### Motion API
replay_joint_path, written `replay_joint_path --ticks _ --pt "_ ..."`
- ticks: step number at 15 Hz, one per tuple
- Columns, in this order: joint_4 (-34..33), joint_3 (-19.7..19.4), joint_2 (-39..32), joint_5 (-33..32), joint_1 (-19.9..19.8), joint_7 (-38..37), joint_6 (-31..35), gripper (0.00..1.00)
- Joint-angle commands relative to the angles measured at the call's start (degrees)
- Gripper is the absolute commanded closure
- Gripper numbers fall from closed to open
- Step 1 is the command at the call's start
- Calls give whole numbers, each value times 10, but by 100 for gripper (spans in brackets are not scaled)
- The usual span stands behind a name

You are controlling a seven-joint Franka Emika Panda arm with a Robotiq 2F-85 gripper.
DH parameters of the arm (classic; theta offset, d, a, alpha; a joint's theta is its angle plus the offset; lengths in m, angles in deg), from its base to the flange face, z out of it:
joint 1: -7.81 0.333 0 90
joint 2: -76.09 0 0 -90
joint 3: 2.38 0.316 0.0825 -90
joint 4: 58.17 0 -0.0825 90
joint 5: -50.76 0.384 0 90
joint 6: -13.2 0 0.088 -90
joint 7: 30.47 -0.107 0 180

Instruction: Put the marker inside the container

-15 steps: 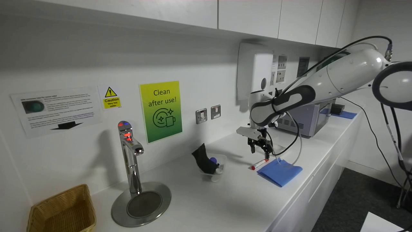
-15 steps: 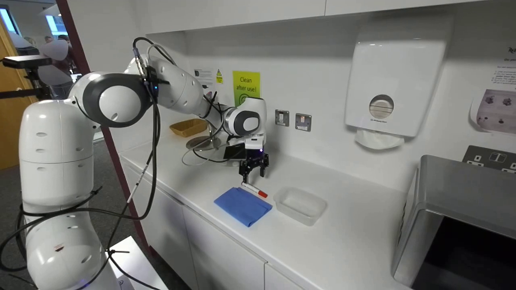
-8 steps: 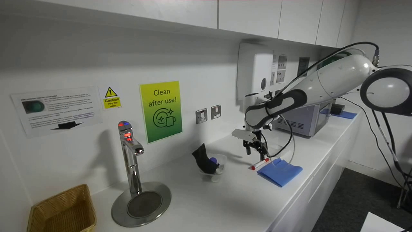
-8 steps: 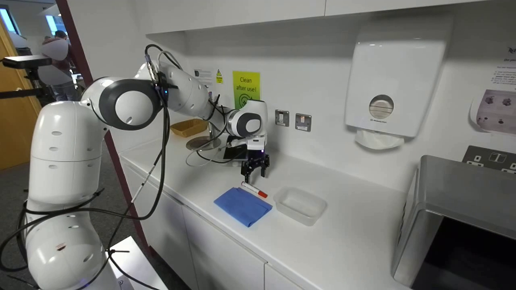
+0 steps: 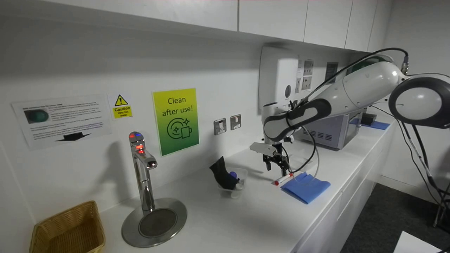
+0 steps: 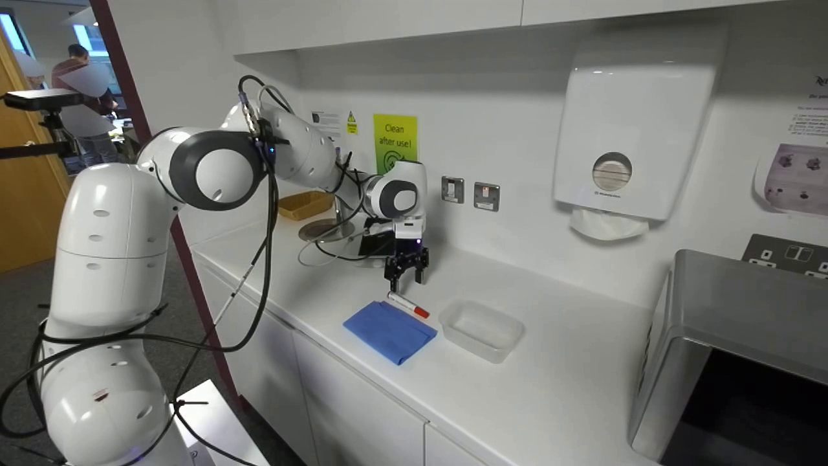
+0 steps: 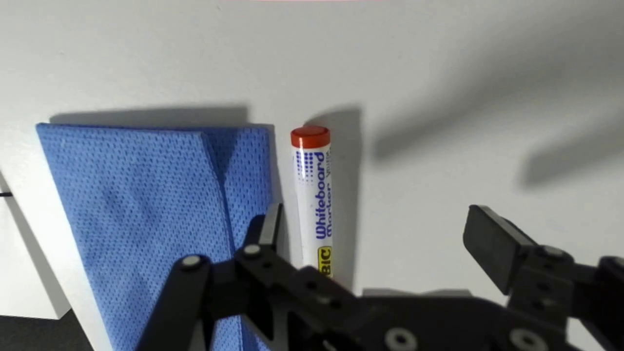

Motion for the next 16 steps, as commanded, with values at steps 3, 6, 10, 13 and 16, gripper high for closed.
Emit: replay_joint_path --ticks 3,6,10,13,16 --pt "-11 -5 1 0 12 18 -25 0" --pt "-5 -4 3 1 16 20 -24 0" --pt "14 -2 8 -1 20 28 -4 0" --pt "36 -3 17 -8 26 30 19 0" --pt "50 -5 23 -11 31 25 32 0"
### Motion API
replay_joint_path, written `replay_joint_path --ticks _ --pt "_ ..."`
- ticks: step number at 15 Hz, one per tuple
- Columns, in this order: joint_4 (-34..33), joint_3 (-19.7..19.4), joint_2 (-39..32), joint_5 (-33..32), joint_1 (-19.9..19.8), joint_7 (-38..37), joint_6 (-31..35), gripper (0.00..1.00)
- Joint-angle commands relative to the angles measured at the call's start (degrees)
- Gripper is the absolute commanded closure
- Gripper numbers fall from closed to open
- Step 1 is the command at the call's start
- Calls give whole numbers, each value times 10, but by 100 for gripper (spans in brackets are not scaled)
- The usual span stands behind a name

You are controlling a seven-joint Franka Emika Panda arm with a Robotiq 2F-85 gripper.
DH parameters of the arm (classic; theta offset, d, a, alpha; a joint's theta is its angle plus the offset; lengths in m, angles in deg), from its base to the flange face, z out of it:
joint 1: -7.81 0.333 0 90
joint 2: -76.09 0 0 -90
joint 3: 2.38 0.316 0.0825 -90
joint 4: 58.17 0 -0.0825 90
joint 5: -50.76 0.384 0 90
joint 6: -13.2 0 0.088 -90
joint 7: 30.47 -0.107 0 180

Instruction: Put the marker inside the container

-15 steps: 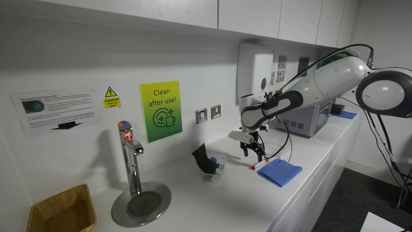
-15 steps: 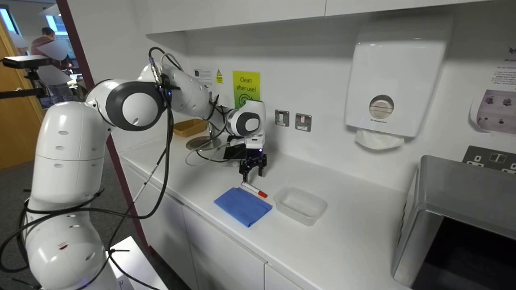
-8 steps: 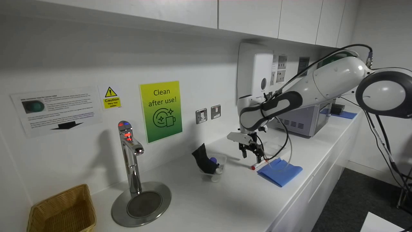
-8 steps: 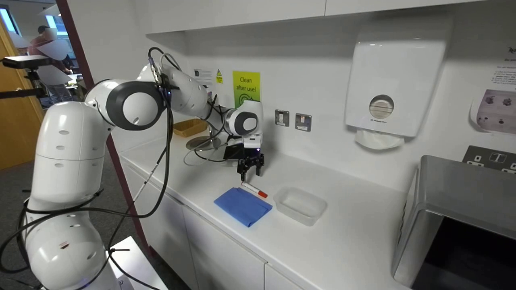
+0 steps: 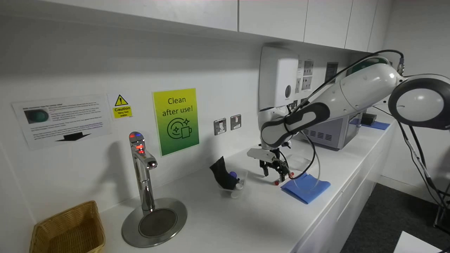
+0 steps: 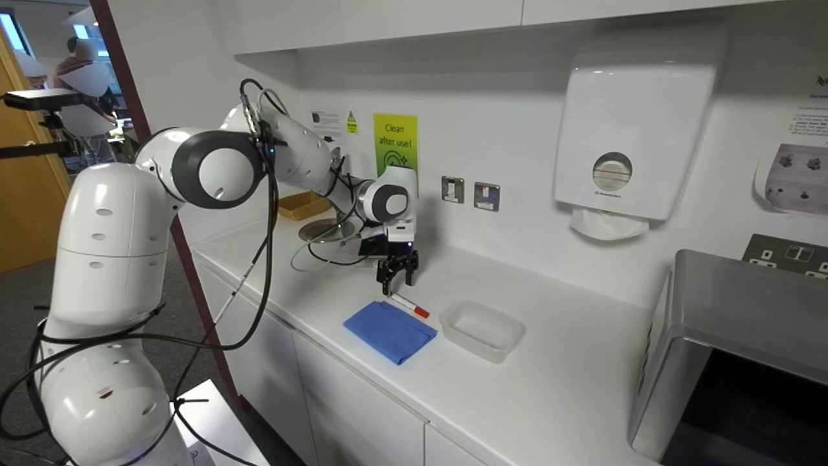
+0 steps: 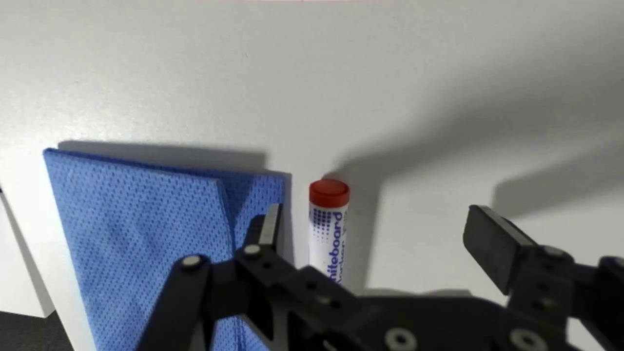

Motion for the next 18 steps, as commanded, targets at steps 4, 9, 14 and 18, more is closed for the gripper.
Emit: replay_joint_path --ticks 4,9,14,18 --pt "52 -8 33 -18 12 -2 36 0" --pt "70 -9 45 -20 10 -5 42 0" --pt "75 -8 52 -18 9 -5 42 49" --pt "81 -9 58 -18 7 -6 41 80"
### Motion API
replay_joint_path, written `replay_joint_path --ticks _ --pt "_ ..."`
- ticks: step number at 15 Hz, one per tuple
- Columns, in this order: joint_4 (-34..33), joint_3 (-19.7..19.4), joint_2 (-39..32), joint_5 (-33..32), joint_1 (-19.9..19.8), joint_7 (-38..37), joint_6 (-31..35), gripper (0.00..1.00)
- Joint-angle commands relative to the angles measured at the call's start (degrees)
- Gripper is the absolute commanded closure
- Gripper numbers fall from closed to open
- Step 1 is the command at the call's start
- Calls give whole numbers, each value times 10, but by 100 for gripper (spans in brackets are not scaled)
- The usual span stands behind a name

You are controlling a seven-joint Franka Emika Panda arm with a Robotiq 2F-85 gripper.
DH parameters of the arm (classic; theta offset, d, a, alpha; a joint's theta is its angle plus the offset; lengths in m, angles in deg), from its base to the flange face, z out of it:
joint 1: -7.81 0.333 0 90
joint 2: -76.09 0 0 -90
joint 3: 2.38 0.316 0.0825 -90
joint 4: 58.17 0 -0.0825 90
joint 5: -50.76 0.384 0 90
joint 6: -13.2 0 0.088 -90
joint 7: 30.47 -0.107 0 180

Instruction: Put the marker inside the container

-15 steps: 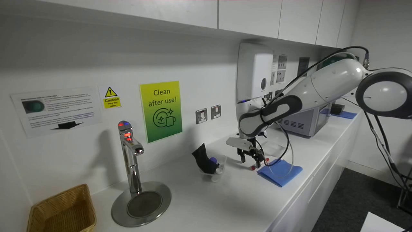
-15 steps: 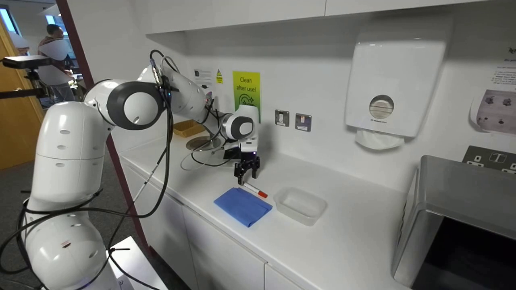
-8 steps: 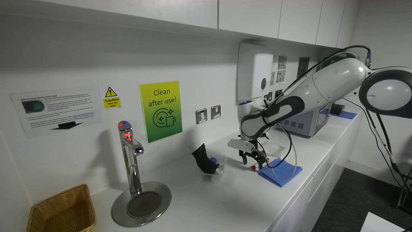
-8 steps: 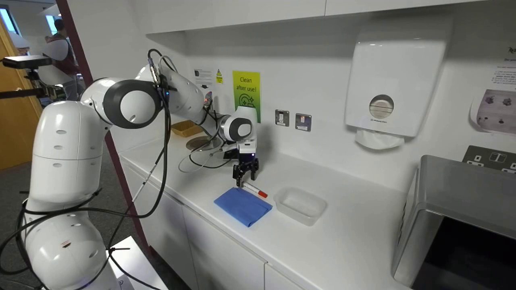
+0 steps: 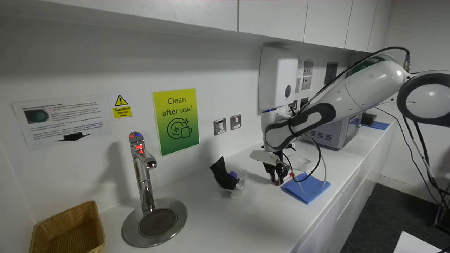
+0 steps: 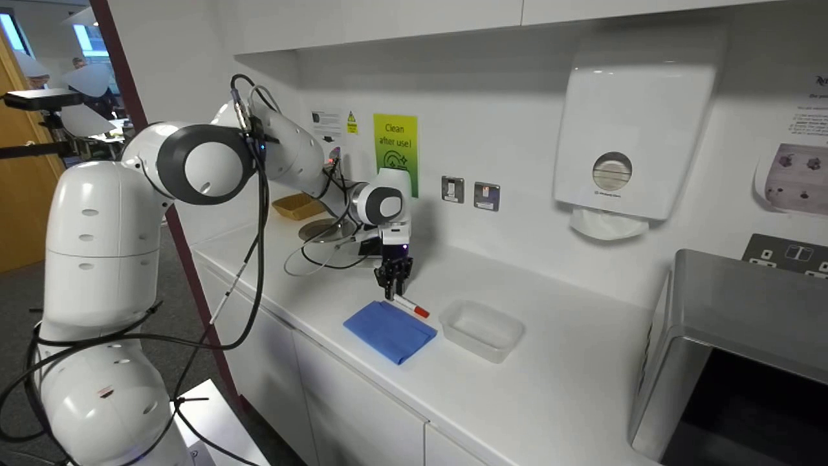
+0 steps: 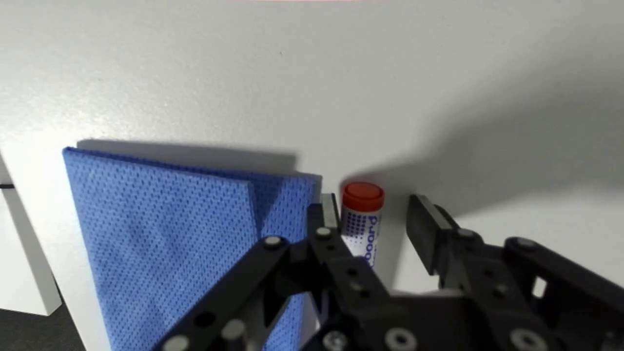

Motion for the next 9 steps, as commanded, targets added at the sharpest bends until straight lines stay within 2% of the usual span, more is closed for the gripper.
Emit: replay_joint_path --ticks 1,3,4,9 --pt "34 -7 30 -8 2 -4 16 87" --pt "34 -8 31 -7 1 -4 15 99" --pt "35 -9 31 -8 1 -5 16 95" --pt "38 -19 47 -29 4 -23 8 94"
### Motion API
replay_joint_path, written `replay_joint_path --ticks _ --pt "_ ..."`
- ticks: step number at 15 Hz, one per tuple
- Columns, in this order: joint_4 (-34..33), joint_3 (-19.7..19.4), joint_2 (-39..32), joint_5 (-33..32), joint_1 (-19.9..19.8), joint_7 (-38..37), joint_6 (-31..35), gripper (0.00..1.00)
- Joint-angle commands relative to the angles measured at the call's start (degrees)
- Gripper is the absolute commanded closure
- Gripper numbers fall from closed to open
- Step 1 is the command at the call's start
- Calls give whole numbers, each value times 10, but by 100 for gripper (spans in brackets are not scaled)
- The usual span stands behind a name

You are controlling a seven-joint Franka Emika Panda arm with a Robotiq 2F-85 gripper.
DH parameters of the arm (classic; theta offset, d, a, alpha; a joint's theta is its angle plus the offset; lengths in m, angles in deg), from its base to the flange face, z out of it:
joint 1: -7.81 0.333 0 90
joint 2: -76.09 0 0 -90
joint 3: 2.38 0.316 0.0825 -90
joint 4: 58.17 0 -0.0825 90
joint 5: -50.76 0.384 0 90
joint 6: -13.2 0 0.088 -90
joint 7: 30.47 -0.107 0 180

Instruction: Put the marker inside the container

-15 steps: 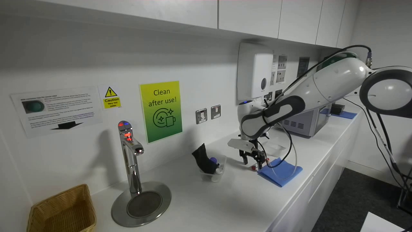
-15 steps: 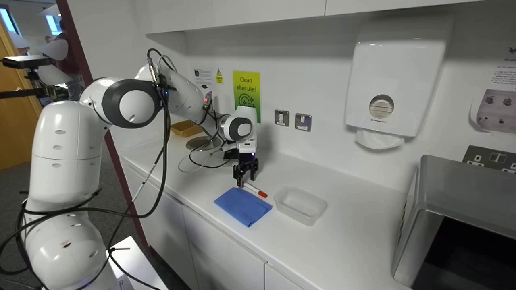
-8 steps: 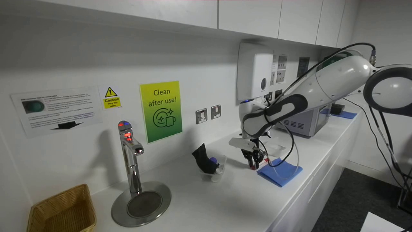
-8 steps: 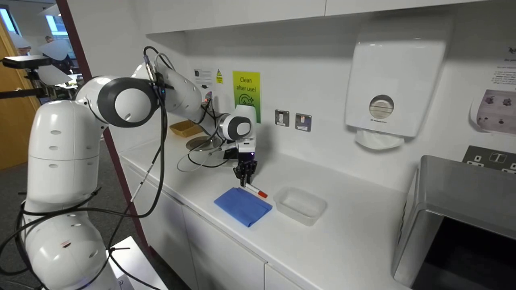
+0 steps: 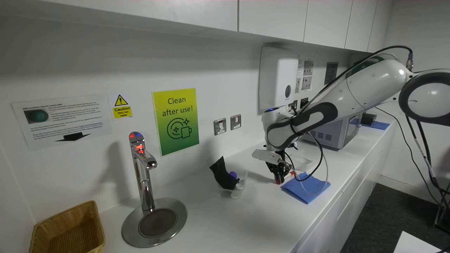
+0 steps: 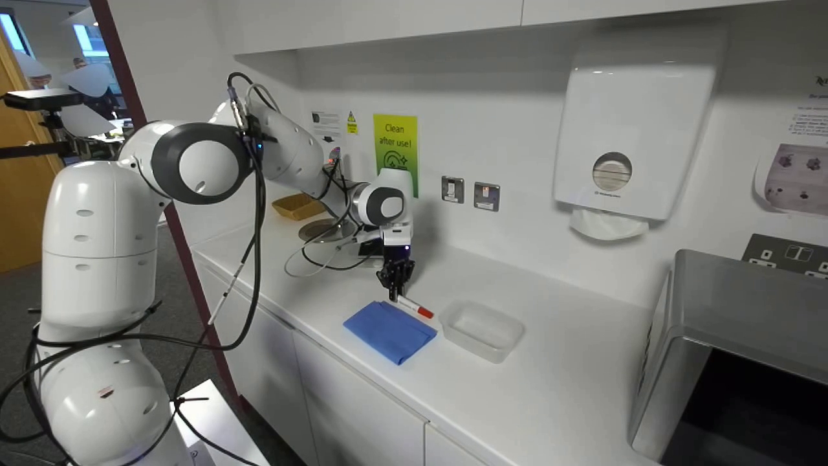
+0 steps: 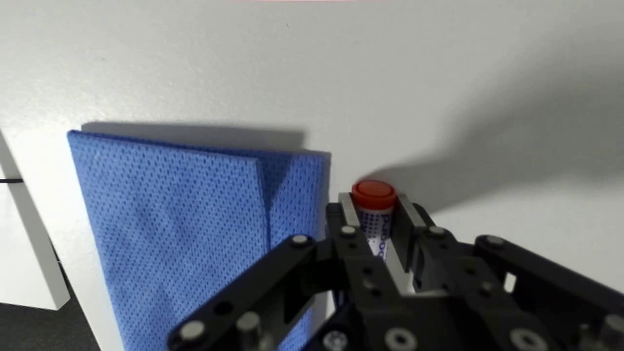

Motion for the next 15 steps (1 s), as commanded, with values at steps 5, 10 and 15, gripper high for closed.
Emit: replay_joint_path --ticks 5,10,15 --pt "25 -12 60 -47 1 -22 3 94" --pt "21 -9 74 -47 -6 -13 1 94" --pt "25 -10 86 -46 -13 -9 -2 94"
